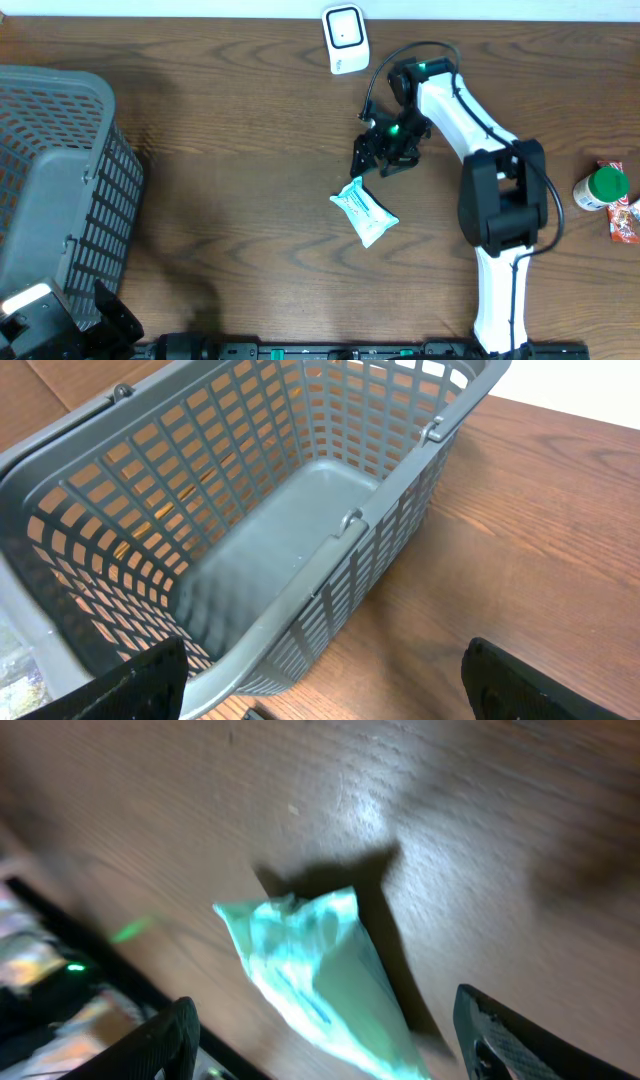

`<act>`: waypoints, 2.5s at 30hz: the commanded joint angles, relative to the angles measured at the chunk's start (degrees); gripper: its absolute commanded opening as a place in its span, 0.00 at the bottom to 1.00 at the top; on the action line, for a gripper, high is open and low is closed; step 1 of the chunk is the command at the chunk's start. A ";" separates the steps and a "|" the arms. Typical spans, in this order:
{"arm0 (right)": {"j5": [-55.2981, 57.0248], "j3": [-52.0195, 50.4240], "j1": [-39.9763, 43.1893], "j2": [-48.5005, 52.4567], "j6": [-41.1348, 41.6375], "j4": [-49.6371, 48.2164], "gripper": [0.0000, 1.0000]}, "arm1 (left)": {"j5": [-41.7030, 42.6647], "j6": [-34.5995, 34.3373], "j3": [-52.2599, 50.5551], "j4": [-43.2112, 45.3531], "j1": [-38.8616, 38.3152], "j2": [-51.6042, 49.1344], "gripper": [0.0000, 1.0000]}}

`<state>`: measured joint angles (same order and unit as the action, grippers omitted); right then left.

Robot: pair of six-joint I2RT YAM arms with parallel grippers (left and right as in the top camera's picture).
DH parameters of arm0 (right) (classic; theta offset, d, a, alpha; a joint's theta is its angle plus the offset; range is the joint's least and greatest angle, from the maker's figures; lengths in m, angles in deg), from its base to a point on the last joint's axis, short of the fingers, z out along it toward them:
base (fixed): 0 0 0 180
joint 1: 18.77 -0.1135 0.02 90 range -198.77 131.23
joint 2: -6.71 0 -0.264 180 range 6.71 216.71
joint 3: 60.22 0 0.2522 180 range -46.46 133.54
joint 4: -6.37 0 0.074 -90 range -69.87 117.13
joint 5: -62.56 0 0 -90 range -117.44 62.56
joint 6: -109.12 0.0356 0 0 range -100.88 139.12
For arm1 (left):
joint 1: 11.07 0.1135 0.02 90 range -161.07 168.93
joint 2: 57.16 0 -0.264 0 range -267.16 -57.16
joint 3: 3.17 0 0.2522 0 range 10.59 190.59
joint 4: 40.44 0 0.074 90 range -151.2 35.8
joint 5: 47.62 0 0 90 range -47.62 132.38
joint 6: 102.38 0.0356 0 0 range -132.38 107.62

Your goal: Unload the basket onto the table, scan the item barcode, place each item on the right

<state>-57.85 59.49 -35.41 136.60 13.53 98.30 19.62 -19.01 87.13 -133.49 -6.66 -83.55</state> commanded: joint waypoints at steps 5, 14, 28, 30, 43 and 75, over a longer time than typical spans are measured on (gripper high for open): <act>20.65 -0.83 -9.51 -7.21 -4.55 1.16 0.99 | -0.15 -0.13 0.17 -0.02 0.20 0.39 0.88; 40.59 -5.95 -19.19 -7.19 4.04 -1.62 0.99 | -0.15 -0.13 0.17 -0.02 0.20 0.39 0.88; 37.35 -17.31 -21.18 -7.19 3.19 -15.13 0.94 | -0.15 -0.13 0.17 -0.02 0.20 0.39 0.88; 37.35 -17.81 -21.18 -7.19 3.19 -15.19 0.77 | -0.15 -0.13 0.17 -0.02 0.20 0.39 0.88; 22.84 -16.35 -20.39 -7.21 8.55 -6.69 0.11 | -0.15 -0.13 0.17 -0.02 0.20 0.39 0.88; -31.56 -16.15 -4.70 -6.58 0.66 19.34 0.01 | -0.15 -0.13 0.17 -0.02 0.20 0.39 0.88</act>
<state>-85.98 42.68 -44.96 129.23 17.97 117.47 19.62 -19.01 87.13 -133.51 -6.66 -83.55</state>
